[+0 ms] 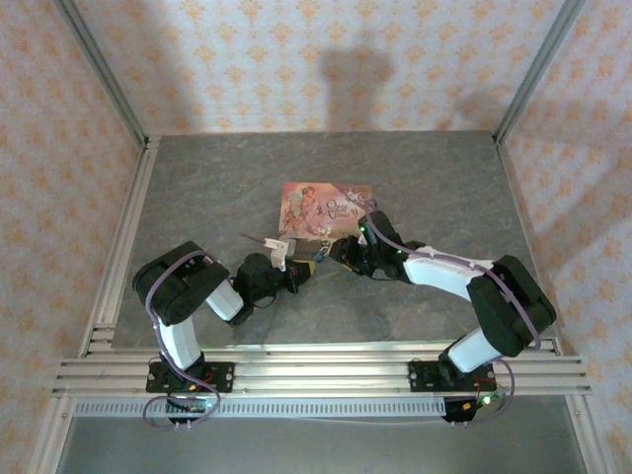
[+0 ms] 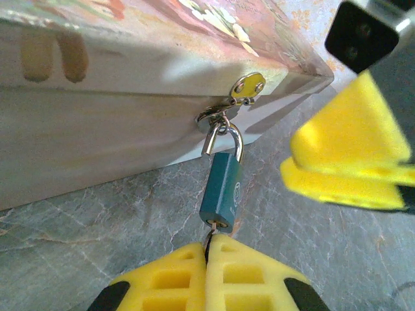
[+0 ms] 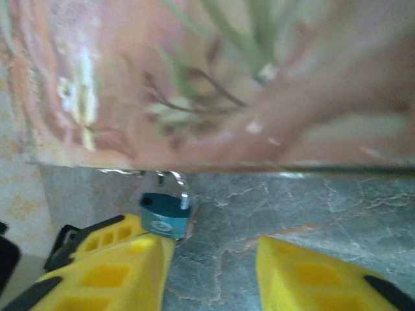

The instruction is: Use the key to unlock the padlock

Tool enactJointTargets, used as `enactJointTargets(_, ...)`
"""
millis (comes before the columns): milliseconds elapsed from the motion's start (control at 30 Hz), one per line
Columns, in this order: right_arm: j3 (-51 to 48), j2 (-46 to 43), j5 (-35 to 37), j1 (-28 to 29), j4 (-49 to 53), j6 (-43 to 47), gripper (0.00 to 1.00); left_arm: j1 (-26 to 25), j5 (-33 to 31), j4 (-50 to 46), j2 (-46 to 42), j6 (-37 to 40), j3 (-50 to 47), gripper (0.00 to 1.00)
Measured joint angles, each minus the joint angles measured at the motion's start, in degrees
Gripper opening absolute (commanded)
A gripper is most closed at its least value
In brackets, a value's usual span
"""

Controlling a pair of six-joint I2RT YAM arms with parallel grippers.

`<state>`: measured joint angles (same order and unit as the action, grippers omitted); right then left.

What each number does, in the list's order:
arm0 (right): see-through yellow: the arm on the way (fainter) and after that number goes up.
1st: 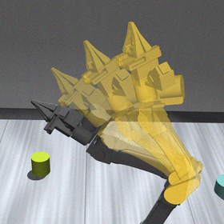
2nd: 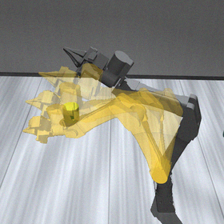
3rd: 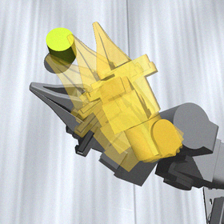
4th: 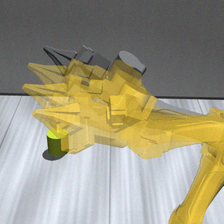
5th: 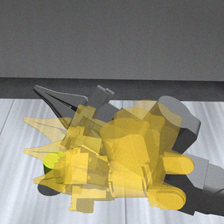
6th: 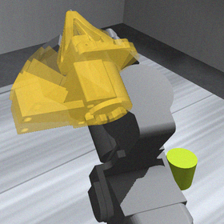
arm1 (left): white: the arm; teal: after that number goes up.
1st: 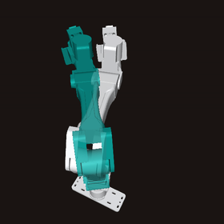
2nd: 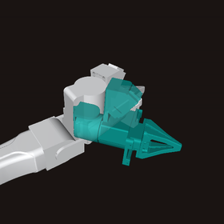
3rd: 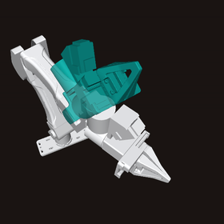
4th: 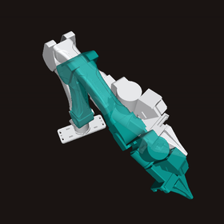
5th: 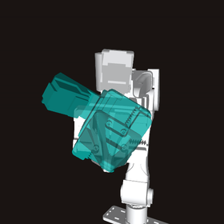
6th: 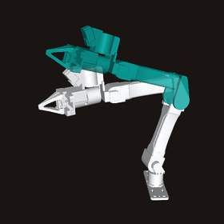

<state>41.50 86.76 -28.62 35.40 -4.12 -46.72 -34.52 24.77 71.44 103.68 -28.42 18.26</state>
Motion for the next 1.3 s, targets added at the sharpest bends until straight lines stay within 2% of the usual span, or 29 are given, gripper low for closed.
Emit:
enactJointTargets(267,-3.0,1.4,2.9,2.8,-11.4,-6.8,0.52,0.0,0.0,-0.1,0.0,0.0,0.1,0.00)
enactJointTargets(567,0.0,4.9,4.7,4.2,-12.7,-9.5,0.53,-3.7,-4.5,-7.0,-4.2,4.2,1.3,0.00)
enactJointTargets(800,3.1,6.3,5.0,4.3,-9.2,-10.3,0.51,-5.4,-8.7,-11.5,-6.1,7.6,1.9,0.00)
enactJointTargets(1300,7.8,7.0,7.2,5.0,1.9,-8.5,0.53,-10.6,-16.9,-20.4,-11.4,14.0,3.4,0.00)
